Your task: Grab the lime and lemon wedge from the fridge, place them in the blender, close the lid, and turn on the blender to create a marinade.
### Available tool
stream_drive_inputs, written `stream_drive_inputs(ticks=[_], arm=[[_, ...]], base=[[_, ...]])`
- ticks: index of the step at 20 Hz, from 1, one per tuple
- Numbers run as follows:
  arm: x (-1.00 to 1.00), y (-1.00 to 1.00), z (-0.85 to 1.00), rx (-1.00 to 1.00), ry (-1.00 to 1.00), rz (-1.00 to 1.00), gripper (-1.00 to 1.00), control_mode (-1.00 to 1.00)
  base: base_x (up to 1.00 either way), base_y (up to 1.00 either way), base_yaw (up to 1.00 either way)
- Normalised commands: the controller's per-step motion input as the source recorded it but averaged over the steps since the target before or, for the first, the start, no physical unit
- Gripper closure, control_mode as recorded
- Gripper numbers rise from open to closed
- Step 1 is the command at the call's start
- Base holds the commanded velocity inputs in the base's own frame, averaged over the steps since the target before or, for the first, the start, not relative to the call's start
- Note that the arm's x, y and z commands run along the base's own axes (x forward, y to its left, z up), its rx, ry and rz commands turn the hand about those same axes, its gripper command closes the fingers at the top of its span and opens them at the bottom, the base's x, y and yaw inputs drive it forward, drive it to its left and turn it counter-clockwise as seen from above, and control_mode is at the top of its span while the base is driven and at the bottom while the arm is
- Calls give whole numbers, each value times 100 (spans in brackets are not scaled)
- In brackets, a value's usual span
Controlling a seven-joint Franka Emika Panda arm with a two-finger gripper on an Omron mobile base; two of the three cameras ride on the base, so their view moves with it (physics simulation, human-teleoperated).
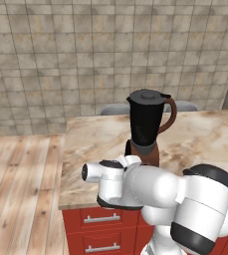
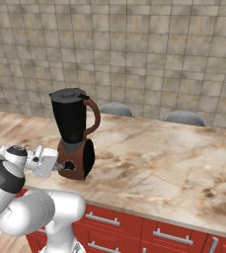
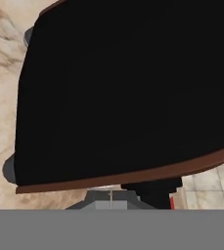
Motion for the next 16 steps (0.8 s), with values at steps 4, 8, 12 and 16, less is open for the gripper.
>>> stream_drive_inputs(ticks=[4, 8, 12, 16], arm=[[0, 0, 0, 0, 0, 0, 100, -100], [0, 0, 0, 0, 0, 0, 100, -100], [0, 0, 0, 0, 0, 0, 100, -100], [0, 0, -14, 0, -7, 0, 100, -100]], base=[[0, 0, 0], [0, 0, 0], [0, 0, 0], [0, 0, 0]])
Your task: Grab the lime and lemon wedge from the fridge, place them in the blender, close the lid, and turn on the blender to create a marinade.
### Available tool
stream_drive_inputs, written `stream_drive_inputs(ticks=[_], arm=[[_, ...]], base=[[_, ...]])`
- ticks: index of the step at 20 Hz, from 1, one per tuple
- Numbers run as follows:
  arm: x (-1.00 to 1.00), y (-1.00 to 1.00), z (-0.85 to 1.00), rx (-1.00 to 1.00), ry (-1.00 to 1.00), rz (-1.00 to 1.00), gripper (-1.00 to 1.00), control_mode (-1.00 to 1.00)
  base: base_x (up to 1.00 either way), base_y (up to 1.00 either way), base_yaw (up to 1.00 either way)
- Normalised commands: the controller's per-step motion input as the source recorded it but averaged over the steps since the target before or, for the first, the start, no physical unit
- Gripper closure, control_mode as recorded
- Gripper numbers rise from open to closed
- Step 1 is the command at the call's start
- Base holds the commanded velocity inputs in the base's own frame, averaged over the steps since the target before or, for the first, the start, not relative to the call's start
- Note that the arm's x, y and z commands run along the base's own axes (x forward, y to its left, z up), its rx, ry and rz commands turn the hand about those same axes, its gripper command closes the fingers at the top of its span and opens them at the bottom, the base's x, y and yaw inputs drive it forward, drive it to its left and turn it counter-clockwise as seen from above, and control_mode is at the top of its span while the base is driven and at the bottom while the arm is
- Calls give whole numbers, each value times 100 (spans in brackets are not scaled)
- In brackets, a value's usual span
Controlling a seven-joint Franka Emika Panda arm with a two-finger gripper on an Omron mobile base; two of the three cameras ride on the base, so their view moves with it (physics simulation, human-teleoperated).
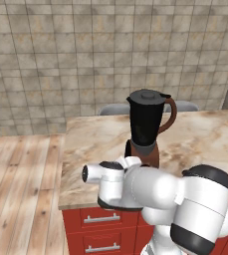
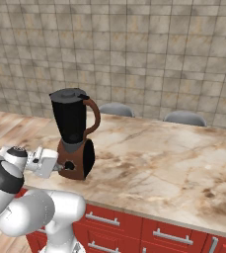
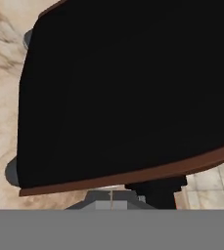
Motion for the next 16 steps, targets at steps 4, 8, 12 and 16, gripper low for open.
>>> stream_drive_inputs(ticks=[4, 8, 12, 16], arm=[[3, 0, -14, 0, -10, 0, 100, -100], [10, -1, -3, 0, -12, 0, 100, -100], [20, -8, -1, 0, -8, 1, 100, -100], [12, -4, 0, 0, -3, 0, 100, -100]], base=[[0, 0, 0], [0, 0, 0], [0, 0, 0], [0, 0, 0]])
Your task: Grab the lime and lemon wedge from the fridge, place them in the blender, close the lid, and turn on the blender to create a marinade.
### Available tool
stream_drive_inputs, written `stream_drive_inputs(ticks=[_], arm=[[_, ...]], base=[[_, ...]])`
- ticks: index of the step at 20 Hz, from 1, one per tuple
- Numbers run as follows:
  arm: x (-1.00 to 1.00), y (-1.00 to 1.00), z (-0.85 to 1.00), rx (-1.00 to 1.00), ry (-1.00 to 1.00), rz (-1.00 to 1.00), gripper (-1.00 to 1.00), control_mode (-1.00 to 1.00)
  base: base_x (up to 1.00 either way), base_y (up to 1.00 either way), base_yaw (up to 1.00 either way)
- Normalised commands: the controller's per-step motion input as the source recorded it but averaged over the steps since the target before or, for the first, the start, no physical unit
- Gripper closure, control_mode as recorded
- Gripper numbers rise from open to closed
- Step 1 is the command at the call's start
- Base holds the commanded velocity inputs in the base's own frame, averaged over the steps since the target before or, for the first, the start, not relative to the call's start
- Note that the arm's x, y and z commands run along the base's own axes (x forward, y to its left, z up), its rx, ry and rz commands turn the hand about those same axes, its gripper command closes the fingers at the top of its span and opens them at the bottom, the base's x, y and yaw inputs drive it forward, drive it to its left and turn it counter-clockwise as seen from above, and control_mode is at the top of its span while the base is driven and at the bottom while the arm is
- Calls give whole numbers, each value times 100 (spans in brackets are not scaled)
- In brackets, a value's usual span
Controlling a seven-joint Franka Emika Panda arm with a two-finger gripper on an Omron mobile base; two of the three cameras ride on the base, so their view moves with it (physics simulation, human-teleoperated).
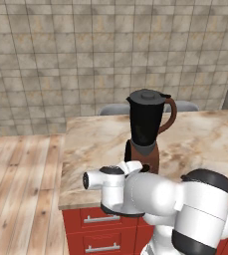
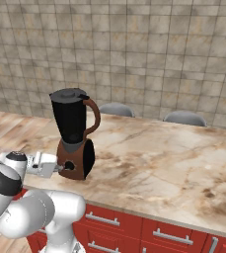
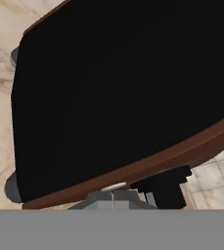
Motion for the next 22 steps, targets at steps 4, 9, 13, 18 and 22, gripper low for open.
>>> stream_drive_inputs(ticks=[4, 9, 13, 18, 22], arm=[[4, 0, 1, 0, 0, 0, 100, -100], [0, 0, 0, 0, 0, 0, 100, -100], [0, 0, 16, 0, -4, 0, 100, -100], [0, 0, 19, 0, -1, 0, 100, -100], [0, 0, 14, 0, 0, 0, 100, -100]], base=[[0, 0, 0], [0, 0, 0], [0, 0, 0], [0, 0, 0], [0, 0, 0]])
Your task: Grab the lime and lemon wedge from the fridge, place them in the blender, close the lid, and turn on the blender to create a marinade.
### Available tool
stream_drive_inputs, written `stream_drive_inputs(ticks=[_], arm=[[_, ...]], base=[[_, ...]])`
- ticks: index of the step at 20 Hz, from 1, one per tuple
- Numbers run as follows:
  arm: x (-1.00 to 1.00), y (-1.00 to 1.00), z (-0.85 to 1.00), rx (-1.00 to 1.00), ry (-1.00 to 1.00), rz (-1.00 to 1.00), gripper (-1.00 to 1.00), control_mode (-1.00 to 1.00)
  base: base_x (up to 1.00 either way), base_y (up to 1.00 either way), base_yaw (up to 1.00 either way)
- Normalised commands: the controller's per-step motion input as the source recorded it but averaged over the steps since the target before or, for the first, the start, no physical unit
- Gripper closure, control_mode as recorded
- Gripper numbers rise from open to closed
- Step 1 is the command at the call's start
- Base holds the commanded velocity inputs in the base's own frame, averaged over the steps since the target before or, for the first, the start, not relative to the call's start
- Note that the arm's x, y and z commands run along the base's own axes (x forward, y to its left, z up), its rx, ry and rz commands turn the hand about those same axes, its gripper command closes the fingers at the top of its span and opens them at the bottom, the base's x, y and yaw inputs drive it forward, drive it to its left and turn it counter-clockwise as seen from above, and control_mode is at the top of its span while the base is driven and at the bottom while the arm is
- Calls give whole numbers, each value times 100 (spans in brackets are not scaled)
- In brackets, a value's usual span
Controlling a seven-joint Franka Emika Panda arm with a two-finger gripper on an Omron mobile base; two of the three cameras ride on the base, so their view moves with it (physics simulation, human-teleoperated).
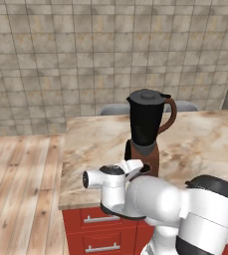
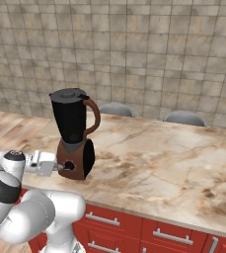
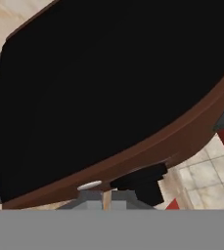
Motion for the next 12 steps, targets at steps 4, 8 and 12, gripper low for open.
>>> stream_drive_inputs(ticks=[4, 8, 12], arm=[[0, 0, 3, 0, 0, 0, 100, -100], [0, 0, 2, 0, -1, 0, 100, -100], [0, 11, 14, -3, -7, 0, 100, -100]], base=[[0, 0, 0], [0, 0, 0], [0, 0, 0]])
